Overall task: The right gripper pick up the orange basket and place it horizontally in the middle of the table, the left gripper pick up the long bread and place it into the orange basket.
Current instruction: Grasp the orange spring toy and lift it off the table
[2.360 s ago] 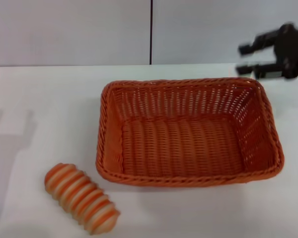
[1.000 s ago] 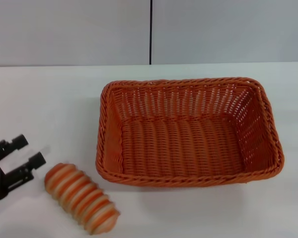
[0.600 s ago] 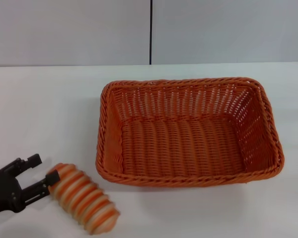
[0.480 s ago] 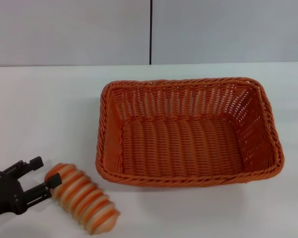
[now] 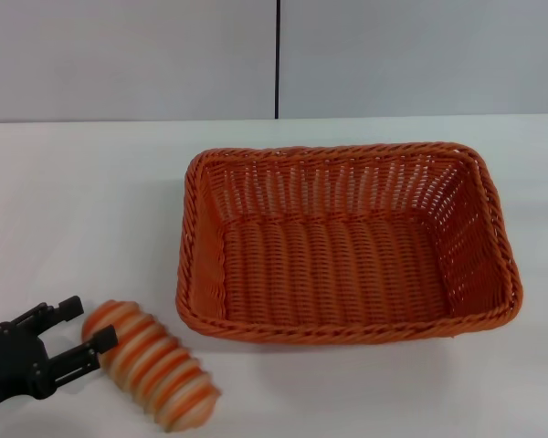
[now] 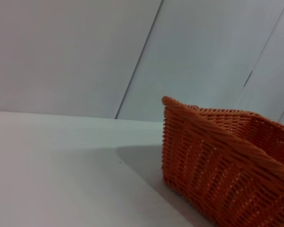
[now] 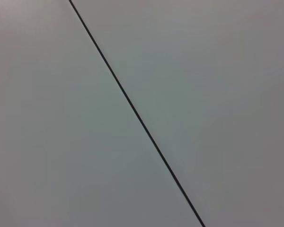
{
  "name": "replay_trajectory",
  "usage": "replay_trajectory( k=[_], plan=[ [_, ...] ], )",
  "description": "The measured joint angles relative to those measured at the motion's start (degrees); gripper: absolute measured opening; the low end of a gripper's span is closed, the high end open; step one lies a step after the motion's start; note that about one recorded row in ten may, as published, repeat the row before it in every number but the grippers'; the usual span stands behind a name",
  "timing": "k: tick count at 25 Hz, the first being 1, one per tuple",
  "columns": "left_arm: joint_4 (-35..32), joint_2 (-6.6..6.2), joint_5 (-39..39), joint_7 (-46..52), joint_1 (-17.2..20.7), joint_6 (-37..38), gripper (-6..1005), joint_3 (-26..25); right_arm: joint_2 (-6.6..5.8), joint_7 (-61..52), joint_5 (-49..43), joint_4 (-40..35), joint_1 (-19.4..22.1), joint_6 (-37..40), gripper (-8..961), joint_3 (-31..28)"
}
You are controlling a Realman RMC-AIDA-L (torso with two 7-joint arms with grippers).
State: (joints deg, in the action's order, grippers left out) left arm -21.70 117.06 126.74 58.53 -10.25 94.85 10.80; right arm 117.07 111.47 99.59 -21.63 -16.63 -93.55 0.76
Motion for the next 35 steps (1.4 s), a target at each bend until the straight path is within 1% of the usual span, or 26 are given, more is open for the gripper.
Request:
replay_trajectory(
  k=[4, 17, 25, 35],
  plan=[
    [-0.01, 0.01, 0.01, 0.0, -0.03, -0.77, 795, 0.9, -0.24, -0.18, -0.1, 0.8, -0.04, -0.13, 488, 0.05],
    [-0.09, 0.47, -0.03, -1.05, -0.45, -1.51, 795, 2.71, -0.18, -0.26, -0.1, 0.81, -0.16, -0.31, 488, 0.03],
    [0.1, 0.72, -0.68, -6.43, -0.18, -0.6, 642, 2.2, -0.27, -0.26, -0.01, 0.81, -0.15, -0.09, 488, 0.03],
    [0.17, 0.72, -0.78, -6.81, -0.79, 0.1, 449, 2.2, -0.52, -0.29, 0.23, 0.8, -0.6, 0.3, 487, -0.08]
  ],
)
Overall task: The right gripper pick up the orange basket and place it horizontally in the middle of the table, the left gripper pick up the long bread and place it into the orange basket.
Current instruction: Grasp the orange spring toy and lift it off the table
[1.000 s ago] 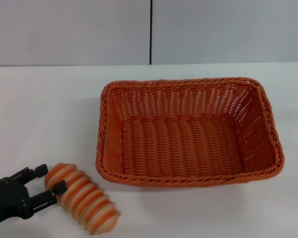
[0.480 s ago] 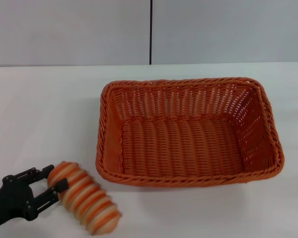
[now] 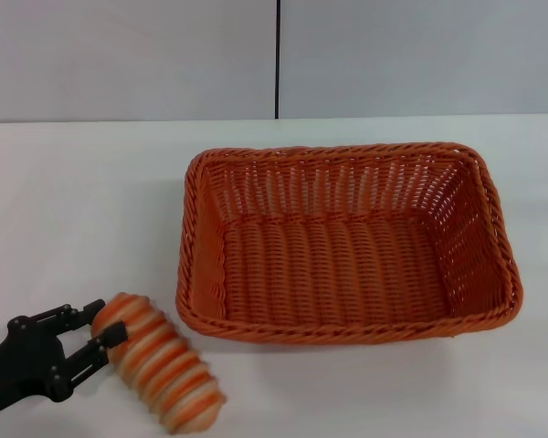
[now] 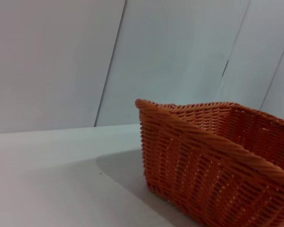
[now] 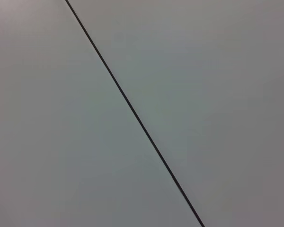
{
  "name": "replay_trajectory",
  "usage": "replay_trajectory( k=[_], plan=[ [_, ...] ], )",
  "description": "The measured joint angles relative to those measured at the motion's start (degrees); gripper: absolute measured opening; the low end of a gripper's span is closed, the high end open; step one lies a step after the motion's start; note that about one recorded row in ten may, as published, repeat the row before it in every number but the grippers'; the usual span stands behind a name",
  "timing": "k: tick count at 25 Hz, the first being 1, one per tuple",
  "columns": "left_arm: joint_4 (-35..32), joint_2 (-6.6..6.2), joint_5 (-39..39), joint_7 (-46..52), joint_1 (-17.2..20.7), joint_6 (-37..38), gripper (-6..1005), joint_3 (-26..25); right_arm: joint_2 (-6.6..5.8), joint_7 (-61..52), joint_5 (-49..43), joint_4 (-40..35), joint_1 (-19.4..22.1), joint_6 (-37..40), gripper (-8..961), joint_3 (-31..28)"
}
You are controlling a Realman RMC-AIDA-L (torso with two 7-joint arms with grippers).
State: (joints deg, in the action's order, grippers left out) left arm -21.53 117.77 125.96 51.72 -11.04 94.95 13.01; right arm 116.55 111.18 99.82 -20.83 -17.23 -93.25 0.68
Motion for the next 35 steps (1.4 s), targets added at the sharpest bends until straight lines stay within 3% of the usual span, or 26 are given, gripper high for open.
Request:
replay_trajectory(
  k=[25, 29, 32, 35],
  plan=[
    [0.0, -0.01, -0.68, 0.32, -0.63, 0.42, 270, -0.08, -0.19, 0.34, 0.11, 0.09, -0.17, 0.97, 488, -0.17],
    [-0.02, -1.05, -0.92, 0.46, 0.26, 1.97, 230, -4.36, -0.19, 0.46, 0.11, 0.1, -0.17, 1.09, 487, -0.34],
    [-0.41, -2.32, -1.03, 0.18, 1.29, 4.03, 198, -11.6, -0.19, 0.47, 0.12, 0.1, -0.17, 1.09, 487, -0.34],
    [-0.5, -2.74, -1.13, 0.07, 1.59, 4.67, 177, -15.09, -0.19, 0.48, 0.15, 0.09, -0.24, 1.09, 487, -0.35]
  ],
)
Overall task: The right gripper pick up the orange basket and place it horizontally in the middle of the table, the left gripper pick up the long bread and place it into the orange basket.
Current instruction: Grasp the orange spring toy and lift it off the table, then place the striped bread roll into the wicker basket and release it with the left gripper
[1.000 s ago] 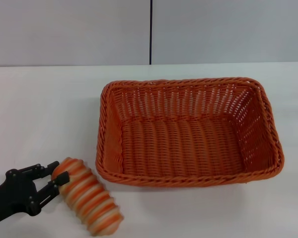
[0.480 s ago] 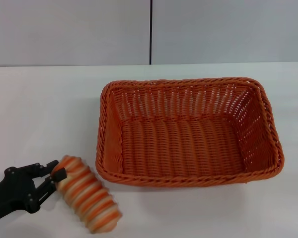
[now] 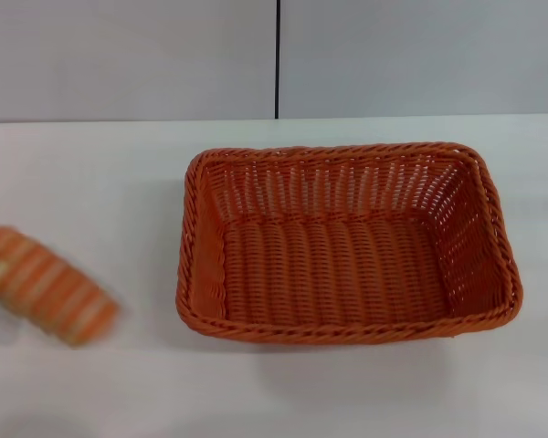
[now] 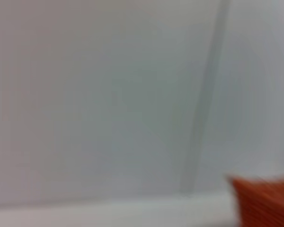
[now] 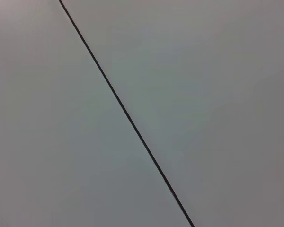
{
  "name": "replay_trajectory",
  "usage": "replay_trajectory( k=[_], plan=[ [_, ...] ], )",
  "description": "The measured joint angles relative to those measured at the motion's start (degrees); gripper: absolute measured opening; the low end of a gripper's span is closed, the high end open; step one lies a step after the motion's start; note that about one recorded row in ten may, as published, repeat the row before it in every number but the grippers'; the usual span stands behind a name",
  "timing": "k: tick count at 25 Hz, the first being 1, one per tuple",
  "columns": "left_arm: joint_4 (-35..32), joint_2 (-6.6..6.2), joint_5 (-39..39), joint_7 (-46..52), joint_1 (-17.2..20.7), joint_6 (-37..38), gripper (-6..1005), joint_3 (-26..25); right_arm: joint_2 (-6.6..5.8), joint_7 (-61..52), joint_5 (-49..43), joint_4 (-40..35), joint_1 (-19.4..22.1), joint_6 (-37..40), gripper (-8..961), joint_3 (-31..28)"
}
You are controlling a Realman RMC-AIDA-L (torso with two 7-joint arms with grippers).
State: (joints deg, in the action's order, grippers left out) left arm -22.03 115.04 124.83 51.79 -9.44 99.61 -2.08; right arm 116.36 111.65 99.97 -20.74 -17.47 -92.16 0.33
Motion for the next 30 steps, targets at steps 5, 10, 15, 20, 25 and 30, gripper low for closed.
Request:
replay_trajectory(
  k=[5, 10, 15, 20, 25, 30],
  plan=[
    [1.01, -0.03, -1.2, 0.0, 0.37, 3.82, 145, -16.46, 0.02, -0.01, 0.0, 0.0, -0.3, -0.01, 487, -0.08],
    [5.52, 1.63, -5.46, 0.03, -2.46, 9.93, 117, -21.83, 0.08, -0.01, 0.0, 0.75, -0.74, -0.02, 488, 0.28],
    [13.24, 3.15, -4.95, -2.18, -10.57, 9.57, 98, -16.58, 0.08, 0.01, -0.12, 1.48, -1.11, -0.16, 488, 0.37],
    [19.58, 3.39, -4.78, -6.54, -16.94, 4.91, 99, -6.87, 0.37, -0.02, -0.28, 2.0, -1.13, -0.1, 488, 0.36],
    [22.67, 3.5, -4.77, -10.35, -19.72, 0.28, 96, -0.76, 0.23, -0.15, -0.32, 2.83, -1.19, -0.13, 487, 0.37],
    [24.95, 3.54, -4.99, -12.77, -19.65, -0.73, 91, 0.13, 0.35, -0.14, -0.35, 2.89, -1.63, -0.1, 487, 0.37]
  ],
)
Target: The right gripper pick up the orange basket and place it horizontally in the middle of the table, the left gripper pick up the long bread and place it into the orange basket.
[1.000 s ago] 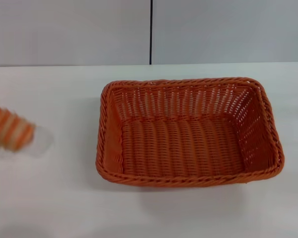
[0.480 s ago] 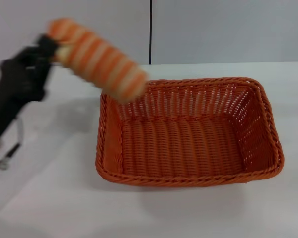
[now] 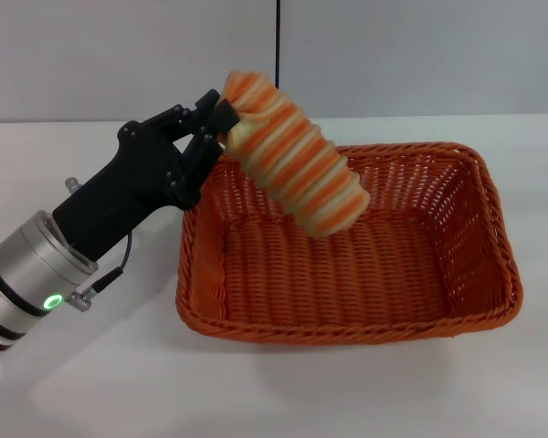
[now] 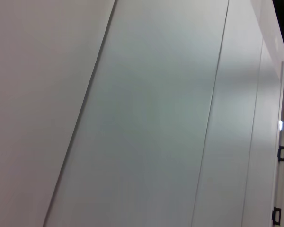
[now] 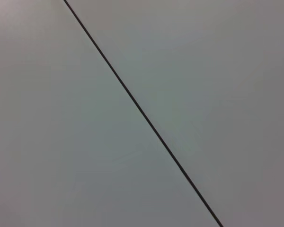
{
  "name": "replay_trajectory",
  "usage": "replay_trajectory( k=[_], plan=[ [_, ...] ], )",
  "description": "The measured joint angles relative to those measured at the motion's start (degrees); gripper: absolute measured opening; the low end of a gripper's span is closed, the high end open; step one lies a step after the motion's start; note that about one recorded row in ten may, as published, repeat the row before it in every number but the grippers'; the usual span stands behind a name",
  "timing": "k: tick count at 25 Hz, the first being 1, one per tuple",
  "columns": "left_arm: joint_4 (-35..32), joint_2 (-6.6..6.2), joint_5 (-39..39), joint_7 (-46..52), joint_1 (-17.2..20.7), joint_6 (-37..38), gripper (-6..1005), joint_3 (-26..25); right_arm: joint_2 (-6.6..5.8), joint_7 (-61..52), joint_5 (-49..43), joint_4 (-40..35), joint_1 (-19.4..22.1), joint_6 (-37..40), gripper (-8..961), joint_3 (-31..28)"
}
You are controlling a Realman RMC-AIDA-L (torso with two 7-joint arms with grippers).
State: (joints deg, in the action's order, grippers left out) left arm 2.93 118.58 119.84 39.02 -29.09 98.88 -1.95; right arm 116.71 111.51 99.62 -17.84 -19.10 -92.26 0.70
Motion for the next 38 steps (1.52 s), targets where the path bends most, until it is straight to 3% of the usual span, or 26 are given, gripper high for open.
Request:
replay_trajectory(
  k=[2, 13, 17, 22, 24, 26, 28, 34, 38],
  plan=[
    [0.1, -0.01, 0.0, -0.23, 0.09, 0.0, 89, 0.0, -0.03, 0.0, -0.02, 0.01, -0.23, 0.01, 487, 0.0],
    [0.24, -0.07, -0.27, -0.75, 0.89, 0.41, 476, -0.08, 0.06, 0.0, -0.13, 0.24, -0.66, 0.06, 488, 0.08],
    [-0.08, -0.27, -0.37, -0.78, 2.37, 2.09, 570, -3.24, 0.09, -0.19, -0.15, 0.27, -0.57, 0.07, 488, 0.09],
    [-0.39, -0.37, -0.43, -1.42, 6.32, 5.04, 687, -12.14, 0.1, -0.3, 0.0, 0.27, -0.24, 0.02, 488, -0.07],
    [-0.31, -0.37, -0.44, -1.58, 9.39, 6.1, 744, -19.68, 0.1, -0.31, 0.22, 0.27, -0.12, -0.05, 488, -0.49],
    [-0.31, -0.37, -0.44, -1.58, 9.39, 6.1, 802, -19.68, 0.09, -0.32, 0.31, 0.27, -0.09, -0.08, 487, -0.69],
    [0.36, -0.16, -0.47, -3.2, 12.84, 6.68, 859, -27.75, 0.1, -0.33, 0.43, 0.27, -0.05, -0.09, 487, -1.15],
    [3.16, -0.02, -0.46, -6.47, 18.66, 6.92, 855, -40.9, 0.1, -0.34, 0.68, 0.27, 0.11, -0.18, 487, -2.99],
    [3.17, -0.02, -0.56, -6.67, 19.65, 6.88, 855, -44.36, 0.1, -0.3, 1.09, 0.27, 0.15, -0.04, 487, -3.3]
  ],
)
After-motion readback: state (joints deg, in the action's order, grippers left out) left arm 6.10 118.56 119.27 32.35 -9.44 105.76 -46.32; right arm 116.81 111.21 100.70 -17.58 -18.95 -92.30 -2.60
